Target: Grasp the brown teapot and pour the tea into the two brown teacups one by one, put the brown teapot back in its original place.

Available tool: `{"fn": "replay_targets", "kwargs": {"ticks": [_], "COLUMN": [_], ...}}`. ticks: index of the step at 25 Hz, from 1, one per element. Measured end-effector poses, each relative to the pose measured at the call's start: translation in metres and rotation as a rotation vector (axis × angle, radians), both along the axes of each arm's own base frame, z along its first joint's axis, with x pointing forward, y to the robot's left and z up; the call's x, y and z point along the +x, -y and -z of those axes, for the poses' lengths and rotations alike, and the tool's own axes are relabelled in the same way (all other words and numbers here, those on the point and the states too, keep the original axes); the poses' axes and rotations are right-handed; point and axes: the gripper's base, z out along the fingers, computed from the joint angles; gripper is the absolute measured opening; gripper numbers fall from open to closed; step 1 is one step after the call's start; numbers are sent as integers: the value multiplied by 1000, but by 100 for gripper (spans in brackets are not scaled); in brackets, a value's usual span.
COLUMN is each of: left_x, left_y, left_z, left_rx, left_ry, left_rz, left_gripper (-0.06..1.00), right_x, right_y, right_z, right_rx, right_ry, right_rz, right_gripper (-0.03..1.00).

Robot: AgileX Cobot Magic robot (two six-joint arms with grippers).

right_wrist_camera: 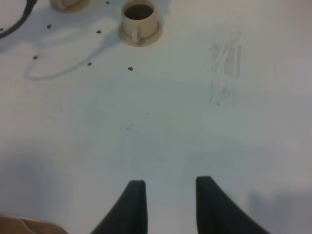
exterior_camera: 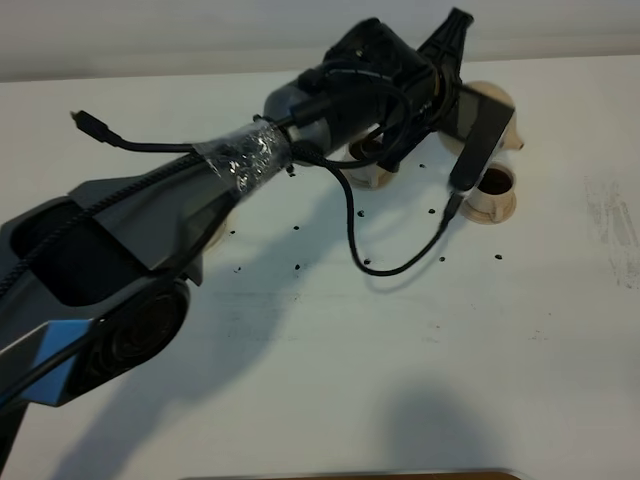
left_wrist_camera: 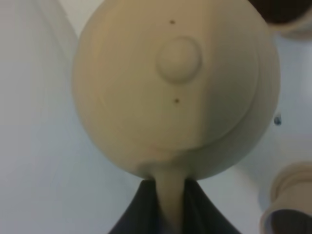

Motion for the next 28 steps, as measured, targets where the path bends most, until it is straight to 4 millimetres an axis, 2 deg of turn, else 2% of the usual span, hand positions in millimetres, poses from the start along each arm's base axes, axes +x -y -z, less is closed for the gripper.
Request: {"fn": "replay_targets", "kwargs": {"ticks": [5,15,28], "left_x": [-4,-25,-30], "left_y": [-14,-31,-32], "left_z": [-28,-30,-26], "left_rx": [-217,-316,-315], "left_ry": [-164,-552,-631], "left_rz": [-212,-601,-661], "left_gripper": [16,16,16], "right_x": [0,0,0], "right_y": [0,0,0], "right_z": [0,0,0], "right_rx": [0,0,0], "right_ry": [0,0,0], "right_rz": [0,0,0], "right_gripper": [24,24,24]}}
